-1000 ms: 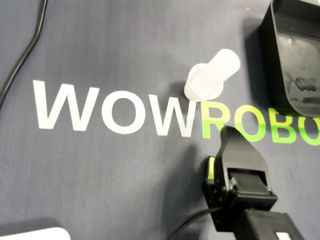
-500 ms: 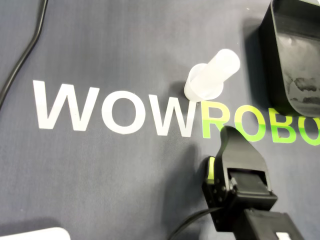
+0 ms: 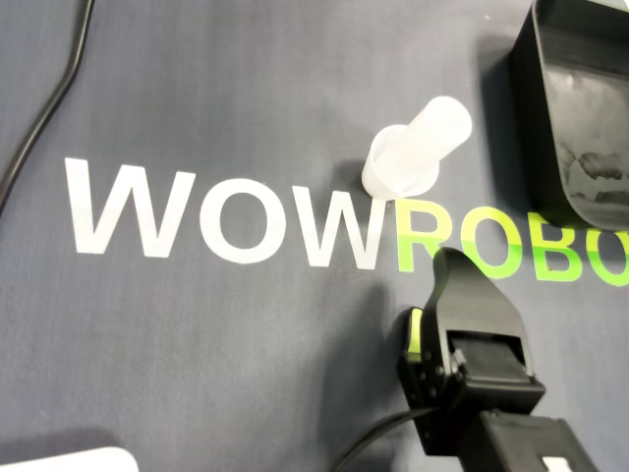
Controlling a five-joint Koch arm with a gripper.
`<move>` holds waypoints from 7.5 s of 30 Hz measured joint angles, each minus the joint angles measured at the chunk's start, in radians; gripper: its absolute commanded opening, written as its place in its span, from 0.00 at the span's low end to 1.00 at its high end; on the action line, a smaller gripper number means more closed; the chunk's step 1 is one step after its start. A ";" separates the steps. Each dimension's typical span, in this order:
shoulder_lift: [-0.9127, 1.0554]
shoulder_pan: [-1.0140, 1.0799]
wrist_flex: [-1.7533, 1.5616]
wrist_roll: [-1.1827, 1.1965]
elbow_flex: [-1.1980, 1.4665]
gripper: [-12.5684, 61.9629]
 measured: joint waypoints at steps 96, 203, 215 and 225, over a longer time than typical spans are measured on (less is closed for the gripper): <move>0.000 -0.003 0.000 0.000 0.000 0.62; -0.986 -0.083 -1.169 -1.457 -0.402 0.36; -1.009 -0.097 -1.169 -1.381 -0.402 0.21; -1.002 -0.106 -1.169 -1.347 -0.416 0.21</move>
